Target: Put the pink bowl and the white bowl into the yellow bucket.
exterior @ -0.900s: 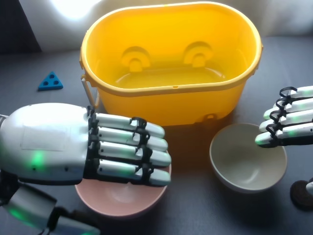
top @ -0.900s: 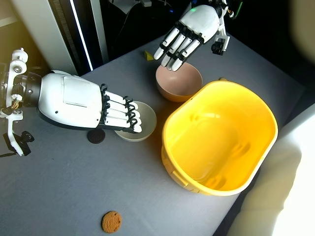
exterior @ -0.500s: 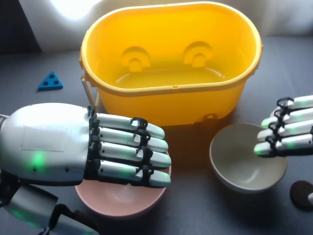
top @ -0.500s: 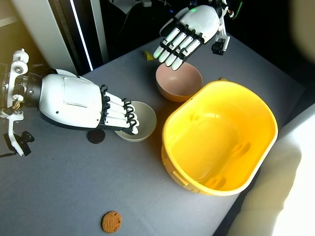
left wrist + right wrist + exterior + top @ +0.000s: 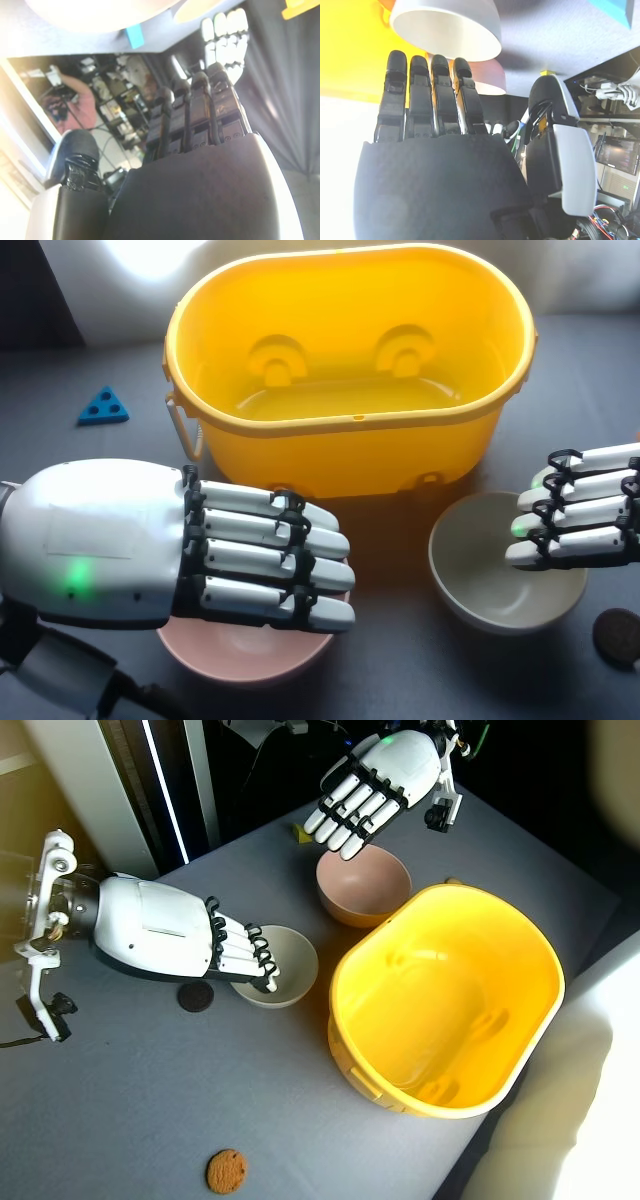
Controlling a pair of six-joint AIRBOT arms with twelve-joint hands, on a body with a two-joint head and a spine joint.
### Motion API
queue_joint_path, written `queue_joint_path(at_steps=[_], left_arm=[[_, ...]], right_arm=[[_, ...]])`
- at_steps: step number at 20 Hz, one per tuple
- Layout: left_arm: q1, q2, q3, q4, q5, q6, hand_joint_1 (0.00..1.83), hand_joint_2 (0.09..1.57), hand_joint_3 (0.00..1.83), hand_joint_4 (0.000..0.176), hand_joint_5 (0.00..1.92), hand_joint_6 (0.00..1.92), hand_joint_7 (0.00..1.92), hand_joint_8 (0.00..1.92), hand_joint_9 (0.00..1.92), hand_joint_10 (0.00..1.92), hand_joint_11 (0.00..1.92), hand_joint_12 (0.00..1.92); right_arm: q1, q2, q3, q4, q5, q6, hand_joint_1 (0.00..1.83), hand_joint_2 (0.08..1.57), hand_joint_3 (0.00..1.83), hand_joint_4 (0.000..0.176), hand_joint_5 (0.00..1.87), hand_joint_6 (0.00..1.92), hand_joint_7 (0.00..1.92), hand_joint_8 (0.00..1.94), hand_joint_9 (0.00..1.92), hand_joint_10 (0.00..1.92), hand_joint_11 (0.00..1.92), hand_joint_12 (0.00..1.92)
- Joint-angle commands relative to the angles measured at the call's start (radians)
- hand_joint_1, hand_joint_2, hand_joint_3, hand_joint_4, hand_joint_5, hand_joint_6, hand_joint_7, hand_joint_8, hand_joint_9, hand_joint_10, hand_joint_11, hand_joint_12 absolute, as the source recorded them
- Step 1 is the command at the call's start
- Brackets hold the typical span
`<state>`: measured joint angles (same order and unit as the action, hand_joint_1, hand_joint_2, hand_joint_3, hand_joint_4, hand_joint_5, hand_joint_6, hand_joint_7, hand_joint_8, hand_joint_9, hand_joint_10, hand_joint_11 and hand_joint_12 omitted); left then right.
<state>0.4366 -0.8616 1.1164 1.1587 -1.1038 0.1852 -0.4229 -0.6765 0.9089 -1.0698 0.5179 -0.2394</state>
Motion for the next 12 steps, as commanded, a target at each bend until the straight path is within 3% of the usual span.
queue_joint_path(at_steps=[1, 3, 6, 7, 8, 9, 10, 12], left_arm=[[-0.017, 0.010, 0.003, -0.060, -0.100, -0.010, 0.34, 1.20, 0.00, 0.000, 0.05, 0.01, 0.02, 0.00, 0.01, 0.00, 0.00, 0.21], [-0.032, 0.010, -0.005, -0.068, -0.078, -0.008, 0.48, 1.16, 0.00, 0.000, 0.02, 0.00, 0.00, 0.00, 0.00, 0.00, 0.00, 0.17], [-0.036, 0.011, -0.001, -0.063, -0.084, -0.001, 0.71, 1.06, 0.00, 0.000, 0.04, 0.01, 0.06, 0.01, 0.07, 0.02, 0.00, 0.45], [-0.039, 0.011, 0.002, -0.050, -0.080, -0.002, 0.81, 1.02, 0.00, 0.000, 0.04, 0.01, 0.06, 0.00, 0.08, 0.01, 0.00, 0.47], [-0.044, 0.012, 0.004, -0.036, -0.079, -0.008, 0.98, 0.98, 0.00, 0.000, 0.08, 0.01, 0.08, 0.00, 0.08, 0.01, 0.00, 0.44], [-0.052, 0.014, 0.009, -0.025, -0.086, -0.022, 1.20, 0.93, 0.00, 0.000, 0.20, 0.04, 0.15, 0.02, 0.13, 0.02, 0.00, 0.53], [-0.058, 0.016, 0.014, -0.023, -0.096, -0.031, 1.26, 0.94, 0.00, 0.000, 0.25, 0.04, 0.17, 0.01, 0.14, 0.02, 0.00, 0.58], [-0.070, 0.017, 0.025, -0.008, -0.117, -0.046, 1.28, 0.95, 0.00, 0.000, 0.17, 0.00, 0.10, 0.00, 0.09, 0.00, 0.00, 0.55]], right_arm=[[0.006, 0.007, 0.003, 0.037, 0.051, -0.001, 0.62, 1.04, 0.00, 0.000, 0.17, 0.00, 0.14, 0.00, 0.09, 0.00, 0.00, 0.30], [0.006, 0.001, 0.005, 0.042, 0.041, 0.000, 0.81, 0.97, 0.00, 0.000, 0.14, 0.00, 0.10, 0.00, 0.05, 0.00, 0.00, 0.21], [0.002, -0.006, 0.007, 0.056, 0.025, 0.000, 1.08, 0.86, 0.00, 0.000, 0.09, 0.00, 0.08, 0.00, 0.02, 0.00, 0.00, 0.23], [-0.001, -0.007, 0.007, 0.056, 0.024, 0.000, 1.12, 0.88, 0.00, 0.000, 0.07, 0.00, 0.05, 0.00, 0.00, 0.00, 0.00, 0.21], [-0.006, -0.008, 0.008, 0.056, 0.021, 0.000, 1.13, 0.90, 0.00, 0.000, 0.07, 0.00, 0.04, 0.00, 0.00, 0.00, 0.00, 0.19], [-0.012, -0.011, 0.008, 0.056, 0.018, -0.001, 1.16, 0.91, 0.00, 0.000, 0.07, 0.00, 0.02, 0.00, 0.00, 0.00, 0.00, 0.11], [-0.014, -0.016, 0.009, 0.056, 0.011, -0.009, 1.16, 0.92, 0.01, 0.000, 0.02, 0.00, 0.00, 0.00, 0.00, 0.00, 0.00, 0.05], [-0.017, -0.027, 0.014, 0.056, 0.002, -0.017, 1.18, 0.94, 0.00, 0.000, 0.00, 0.00, 0.00, 0.00, 0.00, 0.00, 0.00, 0.09]])
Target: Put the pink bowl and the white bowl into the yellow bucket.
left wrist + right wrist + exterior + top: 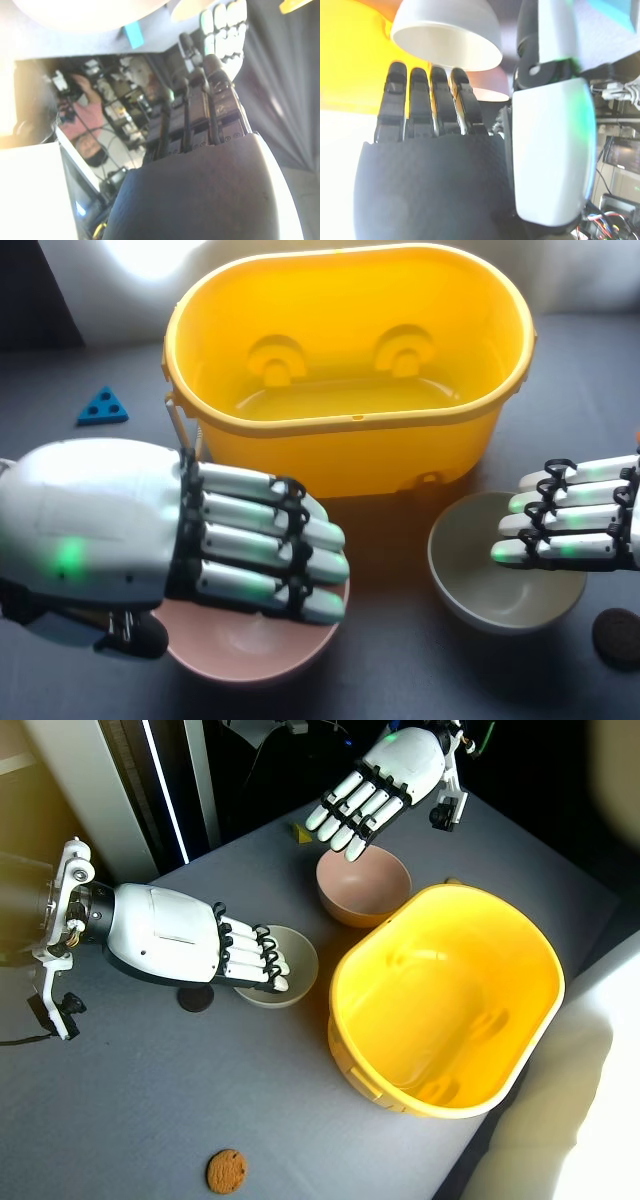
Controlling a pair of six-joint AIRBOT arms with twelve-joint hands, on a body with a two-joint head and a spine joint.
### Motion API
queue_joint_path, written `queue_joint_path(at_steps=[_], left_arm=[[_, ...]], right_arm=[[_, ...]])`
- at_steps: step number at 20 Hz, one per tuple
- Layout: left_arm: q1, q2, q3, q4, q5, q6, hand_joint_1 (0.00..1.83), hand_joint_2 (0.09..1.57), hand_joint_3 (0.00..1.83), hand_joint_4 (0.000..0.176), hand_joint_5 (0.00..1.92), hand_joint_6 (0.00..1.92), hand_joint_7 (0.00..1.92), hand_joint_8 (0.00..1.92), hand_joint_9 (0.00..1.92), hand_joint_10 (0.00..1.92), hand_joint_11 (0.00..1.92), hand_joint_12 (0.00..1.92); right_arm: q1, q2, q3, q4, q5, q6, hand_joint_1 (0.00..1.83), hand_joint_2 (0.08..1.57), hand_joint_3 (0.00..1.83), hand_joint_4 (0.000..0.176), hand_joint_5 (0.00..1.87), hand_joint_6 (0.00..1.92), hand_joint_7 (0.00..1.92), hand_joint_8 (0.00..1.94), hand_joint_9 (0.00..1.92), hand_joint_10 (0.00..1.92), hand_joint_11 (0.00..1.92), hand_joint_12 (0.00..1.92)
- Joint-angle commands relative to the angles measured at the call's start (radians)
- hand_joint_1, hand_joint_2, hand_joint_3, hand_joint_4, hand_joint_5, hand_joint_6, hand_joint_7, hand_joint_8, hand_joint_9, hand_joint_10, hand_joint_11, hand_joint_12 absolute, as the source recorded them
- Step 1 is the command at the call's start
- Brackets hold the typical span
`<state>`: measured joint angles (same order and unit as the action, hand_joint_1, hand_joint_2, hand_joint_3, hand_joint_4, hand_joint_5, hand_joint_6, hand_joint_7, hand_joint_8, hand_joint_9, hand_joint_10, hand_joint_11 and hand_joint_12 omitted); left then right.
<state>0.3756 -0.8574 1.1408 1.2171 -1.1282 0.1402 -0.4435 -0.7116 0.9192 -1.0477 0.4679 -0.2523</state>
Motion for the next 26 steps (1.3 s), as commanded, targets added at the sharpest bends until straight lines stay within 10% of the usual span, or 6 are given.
queue_joint_path(at_steps=[1, 12, 15, 26], left_arm=[[-0.012, 0.015, 0.004, -0.047, -0.100, -0.005, 1.29, 0.93, 0.00, 0.000, 0.16, 0.00, 0.09, 0.00, 0.08, 0.00, 0.00, 0.58], [-0.004, 0.016, 0.079, 0.137, -0.141, -0.060, 1.25, 0.98, 0.00, 0.000, 0.19, 0.01, 0.11, 0.00, 0.08, 0.00, 0.00, 0.57], [-0.006, 0.015, 0.067, 0.164, -0.134, -0.060, 1.26, 0.97, 0.00, 0.000, 0.20, 0.00, 0.11, 0.00, 0.08, 0.00, 0.00, 0.59], [0.028, -0.041, 0.102, 0.163, -0.029, -0.057, 1.28, 0.98, 0.01, 0.000, 0.19, 0.01, 0.14, 0.00, 0.10, 0.01, 0.00, 0.64]], right_arm=[[0.002, 0.002, 0.007, 0.033, 0.051, -0.004, 1.20, 0.93, 0.00, 0.000, 0.00, 0.00, 0.00, 0.00, 0.00, 0.00, 0.00, 0.05], [-0.017, -0.062, 0.028, 0.033, 0.012, -0.030, 1.22, 0.92, 0.00, 0.000, 0.04, 0.00, 0.00, 0.00, 0.00, 0.00, 0.00, 0.38], [-0.026, -0.085, 0.047, 0.034, 0.003, -0.030, 1.21, 0.99, 0.01, 0.000, 0.01, 0.00, 0.00, 0.00, 0.00, 0.00, 0.00, 0.05], [-0.025, -0.122, 0.067, 0.034, 0.006, -0.036, 1.27, 1.00, 0.00, 0.000, 0.00, 0.00, 0.00, 0.00, 0.00, 0.00, 0.00, 0.24]])
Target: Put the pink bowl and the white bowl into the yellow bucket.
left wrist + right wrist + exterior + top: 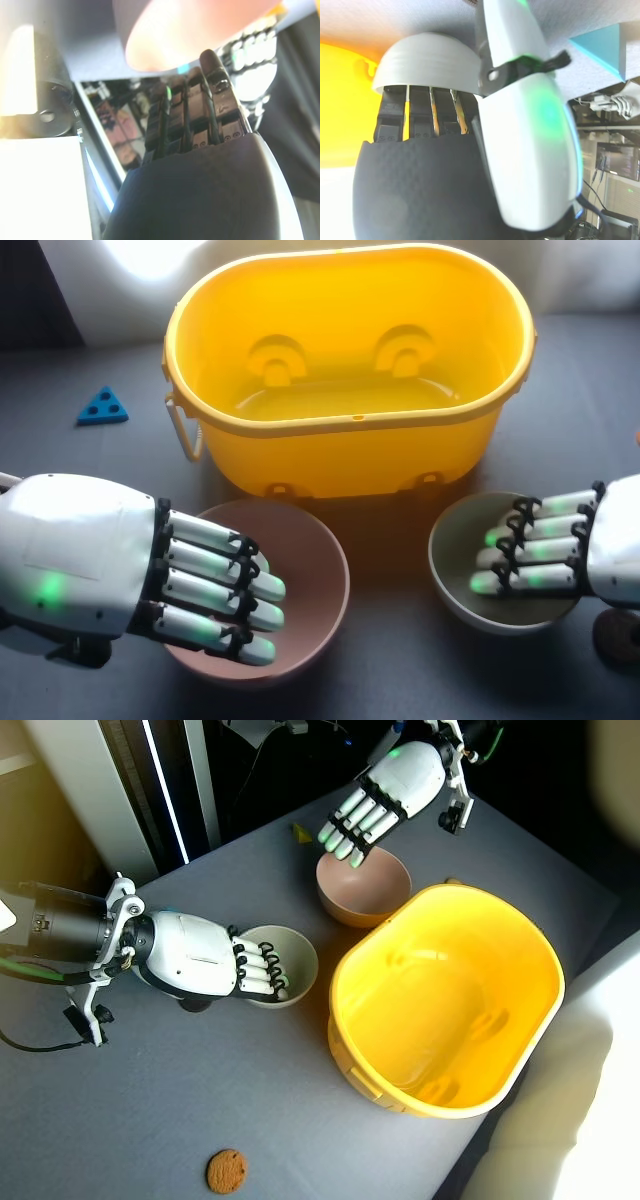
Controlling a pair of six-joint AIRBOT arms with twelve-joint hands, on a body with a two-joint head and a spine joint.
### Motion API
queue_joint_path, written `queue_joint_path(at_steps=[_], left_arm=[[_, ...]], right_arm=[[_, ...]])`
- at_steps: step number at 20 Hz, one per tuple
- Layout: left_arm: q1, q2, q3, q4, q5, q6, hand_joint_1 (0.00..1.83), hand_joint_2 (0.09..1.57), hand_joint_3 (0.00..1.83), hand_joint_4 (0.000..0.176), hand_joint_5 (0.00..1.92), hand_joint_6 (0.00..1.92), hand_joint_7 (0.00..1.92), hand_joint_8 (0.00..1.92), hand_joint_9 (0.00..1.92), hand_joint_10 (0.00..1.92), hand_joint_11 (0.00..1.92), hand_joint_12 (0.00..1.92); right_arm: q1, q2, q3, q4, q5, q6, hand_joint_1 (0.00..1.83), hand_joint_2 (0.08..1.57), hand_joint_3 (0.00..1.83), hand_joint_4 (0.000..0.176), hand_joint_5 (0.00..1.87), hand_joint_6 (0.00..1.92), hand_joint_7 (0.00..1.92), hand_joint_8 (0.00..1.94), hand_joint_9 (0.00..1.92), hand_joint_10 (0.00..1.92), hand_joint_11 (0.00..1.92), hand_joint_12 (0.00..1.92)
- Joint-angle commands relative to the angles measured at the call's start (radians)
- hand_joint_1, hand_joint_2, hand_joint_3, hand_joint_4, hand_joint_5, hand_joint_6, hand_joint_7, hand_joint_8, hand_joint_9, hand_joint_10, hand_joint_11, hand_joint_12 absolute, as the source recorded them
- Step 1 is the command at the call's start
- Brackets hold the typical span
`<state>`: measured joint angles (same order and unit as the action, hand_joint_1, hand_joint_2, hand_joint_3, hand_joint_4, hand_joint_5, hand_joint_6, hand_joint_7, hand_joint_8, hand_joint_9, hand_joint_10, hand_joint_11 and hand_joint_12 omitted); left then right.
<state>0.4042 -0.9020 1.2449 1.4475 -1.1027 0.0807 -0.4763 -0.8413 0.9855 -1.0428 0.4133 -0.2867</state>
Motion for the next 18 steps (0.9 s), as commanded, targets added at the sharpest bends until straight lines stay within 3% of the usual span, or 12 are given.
queue_joint_path(at_steps=[1, 3, 5, 7, 10, 13, 17, 18], left_arm=[[-0.001, 0.000, 0.001, -0.070, -0.047, 0.002, 1.27, 0.97, 0.00, 0.000, 0.19, 0.00, 0.13, 0.00, 0.10, 0.00, 0.00, 0.63], [-0.003, -0.007, 0.009, -0.077, -0.032, 0.002, 1.22, 0.98, 0.00, 0.000, 0.15, 0.00, 0.09, 0.00, 0.09, 0.00, 0.00, 0.61], [-0.003, -0.017, 0.025, -0.076, -0.006, 0.002, 1.25, 0.94, 0.00, 0.000, 0.22, 0.02, 0.16, 0.01, 0.15, 0.02, 0.00, 0.78], [0.002, -0.029, 0.046, -0.076, 0.002, -0.002, 1.29, 0.98, 0.01, 0.000, 0.22, 0.01, 0.14, 0.00, 0.13, 0.01, 0.00, 0.75], [0.012, -0.040, 0.066, -0.075, 0.016, -0.003, 1.33, 0.97, 0.00, 0.000, 0.24, 0.01, 0.14, 0.01, 0.14, 0.01, 0.00, 0.83], [0.024, -0.052, 0.083, -0.061, 0.027, -0.006, 1.32, 0.99, 0.01, 0.000, 0.20, 0.00, 0.13, 0.00, 0.13, 0.00, 0.00, 0.77], [0.038, -0.058, 0.096, -0.057, 0.030, -0.008, 1.31, 0.99, 0.00, 0.000, 0.18, 0.01, 0.11, 0.01, 0.11, 0.01, 0.00, 0.75], [0.041, -0.059, 0.098, -0.056, 0.030, -0.009, 1.33, 1.00, 0.01, 0.000, 0.15, 0.01, 0.07, 0.00, 0.06, 0.01, 0.00, 0.63]], right_arm=[[0.017, 0.008, 0.000, 0.029, 0.061, -0.001, 1.25, 0.99, 0.00, 0.000, 0.00, 0.00, 0.00, 0.00, 0.00, 0.00, 0.00, 0.26], [0.027, 0.008, 0.000, 0.031, 0.061, -0.001, 1.31, 1.00, 0.00, 0.000, 0.02, 0.00, 0.00, 0.00, 0.00, 0.00, 0.00, 0.17], [0.028, 0.008, 0.000, 0.031, 0.061, -0.001, 1.23, 1.00, 0.00, 0.000, 0.02, 0.00, 0.00, 0.00, 0.00, 0.00, 0.00, 0.33], [0.027, 0.008, 0.000, 0.031, 0.061, -0.001, 1.31, 0.98, 0.00, 0.000, 0.00, 0.00, 0.00, 0.00, 0.00, 0.00, 0.00, 0.20], [0.025, 0.008, 0.000, 0.031, 0.061, 0.000, 1.28, 1.00, 0.00, 0.000, 0.01, 0.00, 0.00, 0.00, 0.00, 0.00, 0.00, 0.24], [0.023, 0.008, 0.000, 0.031, 0.061, 0.000, 1.27, 0.97, 0.00, 0.000, 0.02, 0.01, 0.00, 0.00, 0.00, 0.00, 0.00, 0.34], [0.020, 0.006, 0.000, 0.036, 0.066, 0.000, 1.29, 0.97, 0.00, 0.000, 0.01, 0.00, 0.00, 0.00, 0.00, 0.00, 0.00, 0.30], [0.021, 0.006, 0.000, 0.039, 0.067, 0.000, 1.32, 0.98, 0.00, 0.000, 0.00, 0.00, 0.00, 0.00, 0.00, 0.00, 0.00, 0.22]])
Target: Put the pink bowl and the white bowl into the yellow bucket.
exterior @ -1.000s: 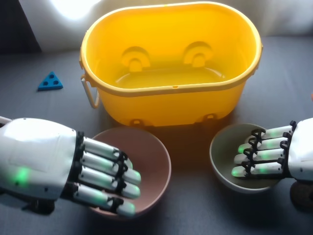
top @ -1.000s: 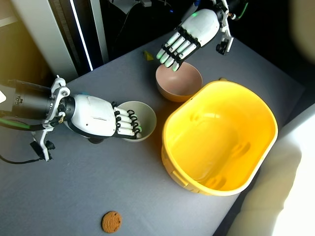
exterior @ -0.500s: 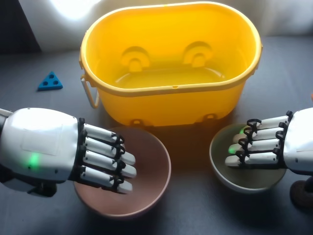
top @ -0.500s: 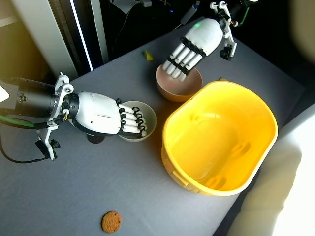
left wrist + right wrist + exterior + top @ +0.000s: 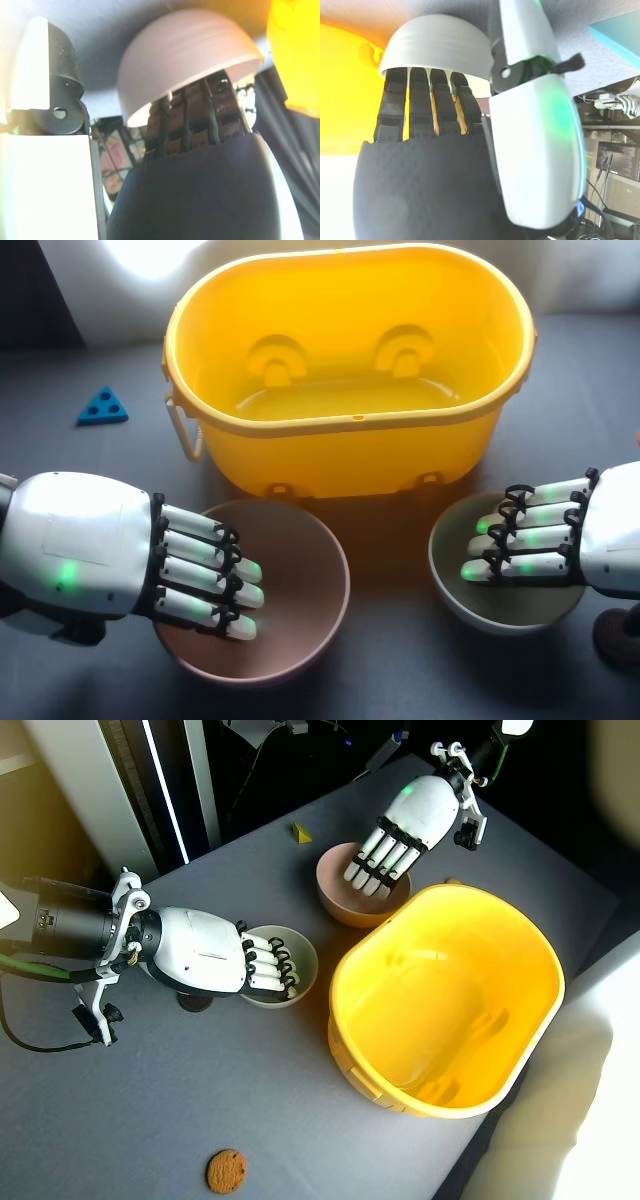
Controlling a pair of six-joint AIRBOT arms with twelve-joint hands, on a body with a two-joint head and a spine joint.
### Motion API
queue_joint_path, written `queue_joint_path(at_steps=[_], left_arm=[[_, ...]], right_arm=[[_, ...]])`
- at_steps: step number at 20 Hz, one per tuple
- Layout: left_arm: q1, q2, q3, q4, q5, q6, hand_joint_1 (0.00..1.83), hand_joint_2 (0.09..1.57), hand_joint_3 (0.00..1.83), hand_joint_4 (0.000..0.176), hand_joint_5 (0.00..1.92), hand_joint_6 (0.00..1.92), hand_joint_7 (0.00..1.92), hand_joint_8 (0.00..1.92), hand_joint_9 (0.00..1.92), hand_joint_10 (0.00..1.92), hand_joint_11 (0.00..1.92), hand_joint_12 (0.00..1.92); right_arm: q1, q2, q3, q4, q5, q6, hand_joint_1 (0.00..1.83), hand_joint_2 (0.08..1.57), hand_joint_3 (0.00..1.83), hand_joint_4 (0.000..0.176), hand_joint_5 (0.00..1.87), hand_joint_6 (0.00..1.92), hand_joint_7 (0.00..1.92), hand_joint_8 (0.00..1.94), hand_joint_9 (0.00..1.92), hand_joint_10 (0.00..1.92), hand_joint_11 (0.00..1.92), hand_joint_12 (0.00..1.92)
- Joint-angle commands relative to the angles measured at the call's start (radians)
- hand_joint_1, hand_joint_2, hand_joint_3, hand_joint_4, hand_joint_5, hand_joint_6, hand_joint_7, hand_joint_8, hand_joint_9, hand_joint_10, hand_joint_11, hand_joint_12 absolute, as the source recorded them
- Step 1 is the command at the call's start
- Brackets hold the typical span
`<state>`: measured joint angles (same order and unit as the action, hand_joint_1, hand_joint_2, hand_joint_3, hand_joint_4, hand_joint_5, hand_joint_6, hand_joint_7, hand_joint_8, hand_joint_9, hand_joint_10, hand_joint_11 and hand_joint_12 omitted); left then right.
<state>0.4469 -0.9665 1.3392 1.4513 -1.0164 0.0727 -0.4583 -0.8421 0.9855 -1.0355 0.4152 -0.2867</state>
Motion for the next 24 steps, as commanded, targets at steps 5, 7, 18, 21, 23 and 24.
queue_joint_path(at_steps=[5, 7, 18, 21, 23, 24], left_arm=[[0.006, 0.003, 0.007, -0.053, -0.048, -0.003, 1.32, 1.00, 0.00, 0.000, 0.16, 0.00, 0.10, 0.00, 0.08, 0.00, 0.00, 0.66], [0.006, 0.002, 0.009, -0.053, -0.046, -0.004, 1.33, 1.00, 0.00, 0.000, 0.18, 0.01, 0.11, 0.00, 0.08, 0.00, 0.00, 0.65], [0.016, -0.006, 0.008, -0.051, -0.035, -0.003, 1.36, 1.00, 0.00, 0.000, 0.19, 0.01, 0.13, 0.00, 0.11, 0.00, 0.00, 0.70], [0.017, -0.006, 0.008, -0.051, -0.032, -0.003, 1.33, 0.98, 0.00, 0.000, 0.19, 0.00, 0.14, 0.00, 0.12, 0.01, 0.00, 0.73], [0.017, -0.006, 0.006, -0.051, -0.032, -0.003, 1.33, 0.98, 0.00, 0.000, 0.19, 0.00, 0.14, 0.00, 0.12, 0.01, 0.00, 0.73], [0.018, -0.006, 0.005, -0.050, -0.031, -0.003, 1.32, 1.00, 0.00, 0.000, 0.17, 0.00, 0.12, 0.00, 0.11, 0.00, 0.00, 0.73]], right_arm=[[0.008, 0.007, 0.000, 0.034, 0.065, 0.000, 1.31, 0.94, 0.00, 0.000, 0.00, 0.00, 0.00, 0.00, 0.00, 0.00, 0.00, 0.36], [0.010, 0.007, 0.000, 0.035, 0.065, 0.000, 1.32, 0.93, 0.00, 0.000, 0.00, 0.00, 0.00, 0.00, 0.00, 0.00, 0.00, 0.40], [0.016, 0.007, 0.000, 0.037, 0.065, 0.000, 1.36, 0.95, 0.00, 0.000, 0.00, 0.00, 0.00, 0.00, 0.00, 0.00, 0.00, 0.26], [0.017, 0.007, 0.000, 0.037, 0.065, 0.000, 1.36, 0.93, 0.00, 0.000, 0.01, 0.00, 0.00, 0.00, 0.00, 0.00, 0.00, 0.37], [0.017, 0.007, 0.000, 0.037, 0.065, 0.000, 1.36, 0.93, 0.00, 0.000, 0.01, 0.00, 0.00, 0.00, 0.00, 0.00, 0.00, 0.37], [0.018, 0.007, 0.000, 0.037, 0.065, 0.000, 1.37, 0.94, 0.00, 0.000, 0.00, 0.00, 0.00, 0.00, 0.00, 0.00, 0.00, 0.37]])
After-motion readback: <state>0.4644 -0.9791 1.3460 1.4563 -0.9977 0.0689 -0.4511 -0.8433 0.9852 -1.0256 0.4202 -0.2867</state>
